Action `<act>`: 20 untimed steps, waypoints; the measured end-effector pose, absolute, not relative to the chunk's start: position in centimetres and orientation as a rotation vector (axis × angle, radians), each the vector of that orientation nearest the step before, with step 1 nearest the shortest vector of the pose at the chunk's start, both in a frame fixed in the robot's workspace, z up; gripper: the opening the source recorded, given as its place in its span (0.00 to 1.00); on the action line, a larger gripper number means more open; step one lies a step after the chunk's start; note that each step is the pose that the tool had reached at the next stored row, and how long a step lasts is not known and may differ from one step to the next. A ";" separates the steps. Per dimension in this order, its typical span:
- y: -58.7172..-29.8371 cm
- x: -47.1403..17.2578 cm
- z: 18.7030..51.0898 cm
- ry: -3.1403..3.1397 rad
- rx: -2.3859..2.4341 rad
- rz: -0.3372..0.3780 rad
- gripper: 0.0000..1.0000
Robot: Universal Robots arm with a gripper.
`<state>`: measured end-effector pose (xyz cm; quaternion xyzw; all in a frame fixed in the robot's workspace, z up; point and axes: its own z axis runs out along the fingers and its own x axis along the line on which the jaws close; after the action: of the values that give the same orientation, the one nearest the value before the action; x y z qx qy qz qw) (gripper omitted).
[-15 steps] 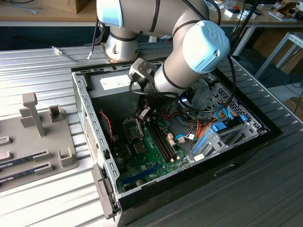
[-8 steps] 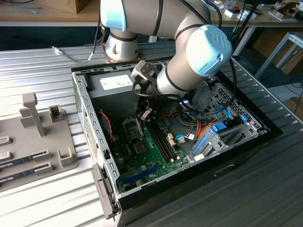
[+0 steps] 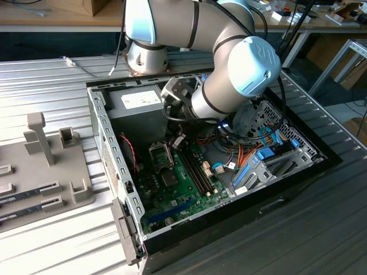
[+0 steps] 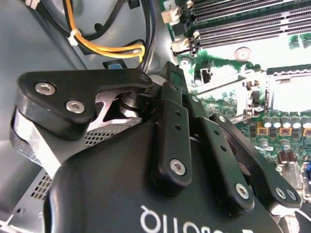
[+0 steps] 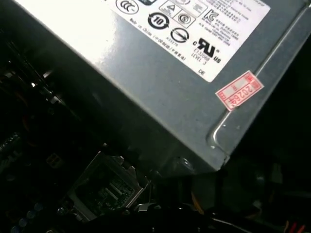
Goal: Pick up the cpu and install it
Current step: 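Close the cpu cover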
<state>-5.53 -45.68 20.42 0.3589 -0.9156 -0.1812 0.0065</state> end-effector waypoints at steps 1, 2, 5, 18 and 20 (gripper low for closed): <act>-45.7 -5.5 20.4 -2.864 1.124 -0.567 0.11; -45.7 -5.5 20.3 -2.863 1.126 -0.567 0.11; -45.7 -5.5 20.3 -2.862 1.128 -0.567 0.11; -46.3 -6.0 20.7 -2.861 1.133 -0.572 0.11; -46.4 -6.0 20.8 -2.861 1.134 -0.574 0.11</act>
<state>-5.99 -46.37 20.81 0.3623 -0.9138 -0.1833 0.0055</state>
